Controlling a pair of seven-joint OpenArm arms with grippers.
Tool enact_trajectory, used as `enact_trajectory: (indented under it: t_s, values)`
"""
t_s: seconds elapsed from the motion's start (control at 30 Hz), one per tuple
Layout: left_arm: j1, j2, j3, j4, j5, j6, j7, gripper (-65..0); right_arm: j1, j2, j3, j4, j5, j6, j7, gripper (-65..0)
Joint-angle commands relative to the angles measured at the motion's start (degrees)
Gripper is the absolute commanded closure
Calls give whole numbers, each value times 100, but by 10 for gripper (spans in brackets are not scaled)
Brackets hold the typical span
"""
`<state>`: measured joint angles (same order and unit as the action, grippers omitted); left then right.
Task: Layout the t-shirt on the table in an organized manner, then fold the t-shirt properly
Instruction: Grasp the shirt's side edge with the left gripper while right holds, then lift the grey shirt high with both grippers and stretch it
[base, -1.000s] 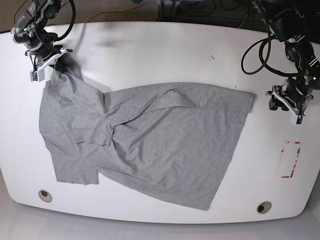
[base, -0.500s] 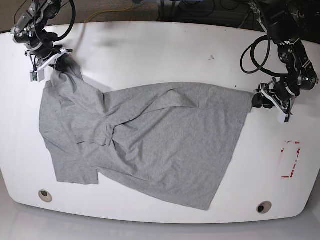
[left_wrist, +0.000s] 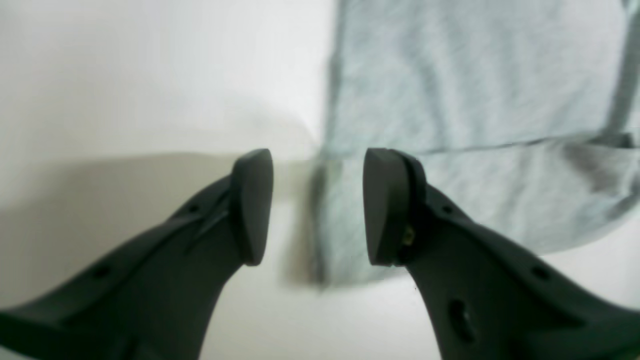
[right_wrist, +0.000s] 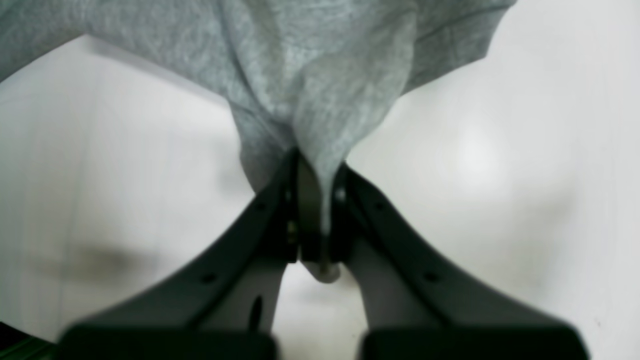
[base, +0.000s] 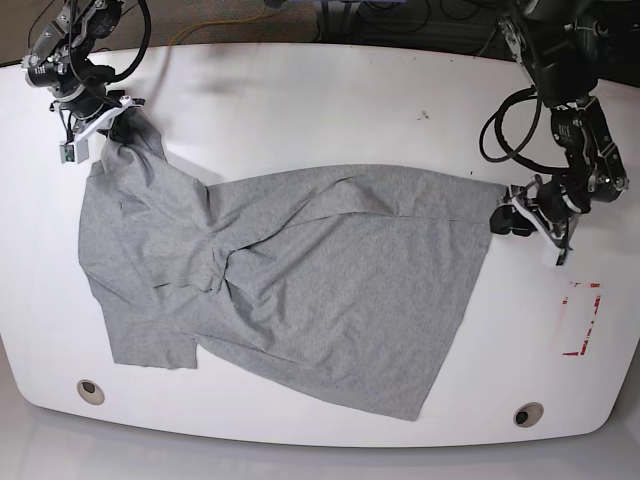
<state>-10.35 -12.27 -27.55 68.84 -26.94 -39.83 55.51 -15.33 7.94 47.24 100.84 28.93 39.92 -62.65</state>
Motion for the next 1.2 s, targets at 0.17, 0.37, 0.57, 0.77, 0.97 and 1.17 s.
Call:
enact_trajectory:
  t_s: [0.17, 0.37, 0.57, 0.77, 0.97, 1.17]
  values:
    - [-218, 36, -10, -101, -80, -17, -34, -275, 26, 80, 27, 127, 109, 8, 107, -13]
    - [-218, 71, -10, -101, -80, -17, 282, -275, 26, 80, 27, 127, 109, 8, 107, -13]
    - [-200, 80, 61, -101, -80, -17, 405, -272, 26, 80, 27, 127, 118, 8, 107, -13]
    - [-68, 80, 333, -93, -89, -17, 414, -269, 34, 71, 27, 127, 118, 8, 107, -13]
    - [63, 71, 359, 57, -80, -17, 414, -261, 34, 71, 27, 127, 109, 8, 107, -13]
    - [72, 45, 570, 215, -53, -17, 414, -81, 34, 80, 27, 118, 109, 8, 107, -14]
